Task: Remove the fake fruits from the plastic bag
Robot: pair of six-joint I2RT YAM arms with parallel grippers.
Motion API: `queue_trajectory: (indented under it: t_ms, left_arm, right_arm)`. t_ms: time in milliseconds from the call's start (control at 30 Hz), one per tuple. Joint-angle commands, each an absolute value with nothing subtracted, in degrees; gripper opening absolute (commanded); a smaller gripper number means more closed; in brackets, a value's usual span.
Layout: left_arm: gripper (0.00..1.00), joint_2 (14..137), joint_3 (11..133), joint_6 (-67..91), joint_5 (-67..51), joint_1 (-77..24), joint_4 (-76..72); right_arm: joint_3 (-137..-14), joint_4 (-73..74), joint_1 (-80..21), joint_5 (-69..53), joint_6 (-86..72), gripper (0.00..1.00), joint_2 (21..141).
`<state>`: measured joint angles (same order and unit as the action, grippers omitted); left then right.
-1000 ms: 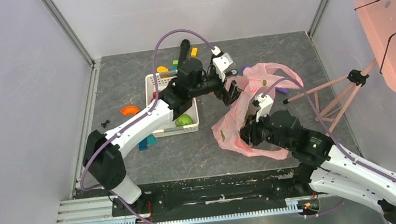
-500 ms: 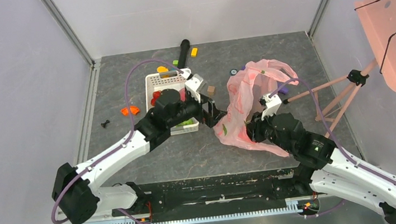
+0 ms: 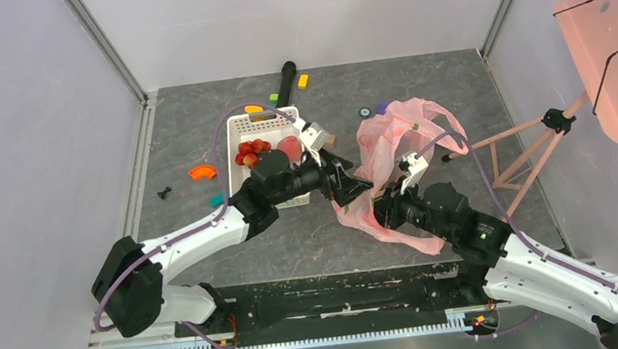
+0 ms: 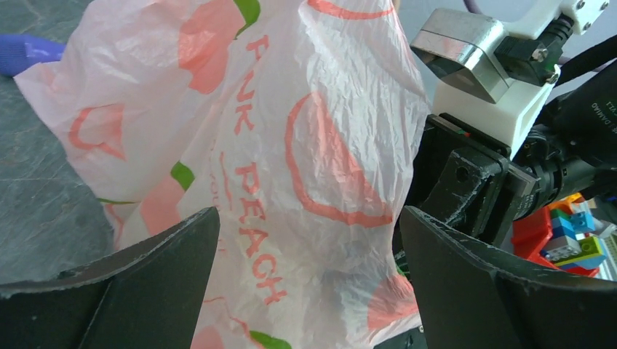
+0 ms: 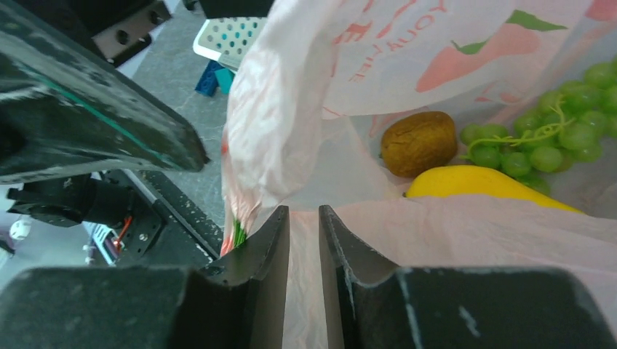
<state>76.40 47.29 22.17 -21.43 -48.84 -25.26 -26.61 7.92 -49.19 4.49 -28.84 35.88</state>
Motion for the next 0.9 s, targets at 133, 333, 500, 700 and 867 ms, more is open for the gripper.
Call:
queue_trajectory:
  t_ms: [133,333,500,700,867]
  left_arm:
    - [1.00,78.93,48.04,28.16,-21.65,-50.17,-32.72]
    - [1.00,80.19,49.23,27.76,-21.88,-52.37,-31.79]
    - [0.56,81.20,52.18,23.23,-21.49,-54.05,-25.05]
    - [0.02,79.25,54.17,18.51,-19.62,-54.09,-15.67]
    - [0.02,75.23,49.78,16.98,-17.49,-55.30,-16.10]
  right_arm:
    - [-23.07,-6.16,-49.36,-4.30,-32.04,0.23,34.24]
    - [-23.26,-6.85,-49.31,-4.75,-31.98,0.22,34.94]
    - [-24.34,-5.12,-49.32,-3.95,-31.18,0.22,34.85]
    - [-30.62,10.14,-49.31,10.30,-26.44,0.26,33.65]
    - [-35.10,13.60,-49.32,13.67,-22.02,0.35,36.84]
